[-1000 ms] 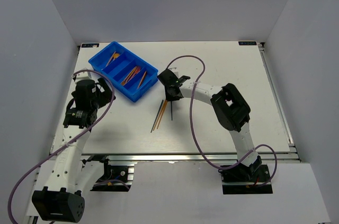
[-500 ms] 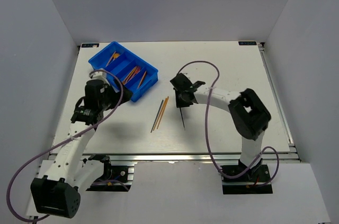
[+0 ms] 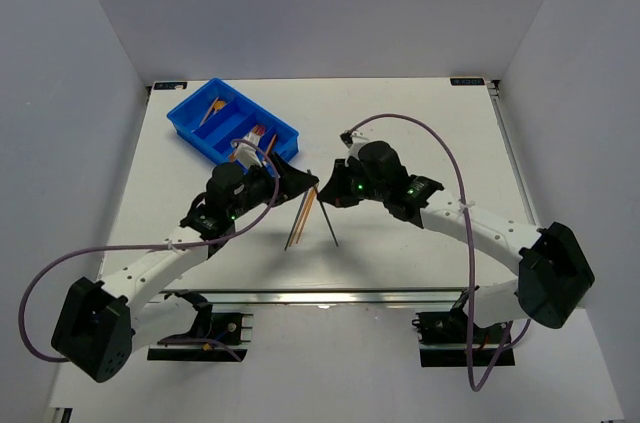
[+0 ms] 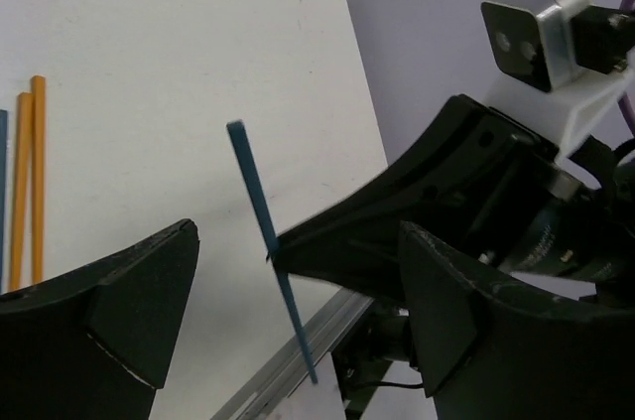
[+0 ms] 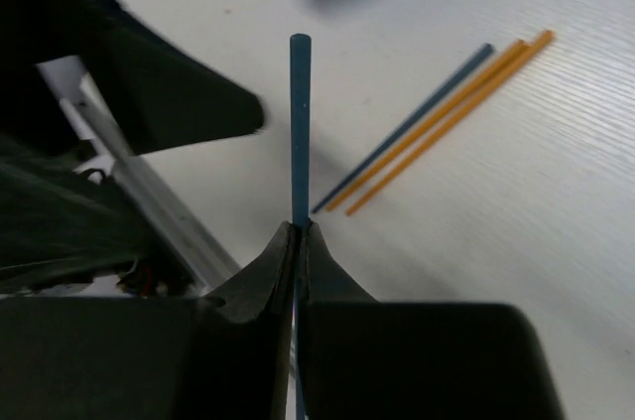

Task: Sort the eating utensils into containers

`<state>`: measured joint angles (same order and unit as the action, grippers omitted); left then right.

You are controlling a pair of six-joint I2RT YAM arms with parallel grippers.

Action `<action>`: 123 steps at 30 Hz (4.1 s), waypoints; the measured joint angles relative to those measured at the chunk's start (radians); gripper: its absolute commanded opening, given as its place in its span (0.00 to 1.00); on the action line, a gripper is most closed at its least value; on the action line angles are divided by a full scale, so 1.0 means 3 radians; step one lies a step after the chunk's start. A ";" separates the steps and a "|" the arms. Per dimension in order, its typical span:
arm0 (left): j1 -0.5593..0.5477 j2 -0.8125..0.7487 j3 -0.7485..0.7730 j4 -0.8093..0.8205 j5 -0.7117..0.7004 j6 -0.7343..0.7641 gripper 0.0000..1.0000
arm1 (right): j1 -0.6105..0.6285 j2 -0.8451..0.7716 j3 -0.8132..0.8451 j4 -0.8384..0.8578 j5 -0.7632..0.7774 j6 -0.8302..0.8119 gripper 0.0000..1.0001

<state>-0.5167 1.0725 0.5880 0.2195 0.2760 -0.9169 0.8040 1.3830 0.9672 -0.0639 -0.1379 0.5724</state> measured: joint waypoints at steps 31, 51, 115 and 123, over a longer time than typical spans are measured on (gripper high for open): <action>0.0548 0.2429 0.3346 -0.1250 -0.2818 0.3296 0.00 | 0.0086 -0.1100 -0.0122 -0.0556 0.1034 -0.0220 0.89; 0.0890 0.3980 0.3793 0.0313 -0.3225 0.4715 0.13 | 0.0085 -0.1595 -0.0497 -0.0903 0.0989 -0.0474 0.89; 0.0668 -0.0846 0.0512 -0.1919 -0.2687 0.2136 0.98 | 0.0551 0.2508 0.2138 -0.1713 0.2101 0.0974 0.25; 0.0668 -0.0846 0.0512 -0.1918 -0.2659 0.2136 0.98 | 0.0551 0.2546 0.2097 -0.1654 0.2093 0.1008 0.24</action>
<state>-0.3164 0.8188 0.7418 -0.3557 -0.5217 -0.2760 0.9691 2.1468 1.5963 -0.5602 0.4900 0.8749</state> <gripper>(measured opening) 0.982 0.240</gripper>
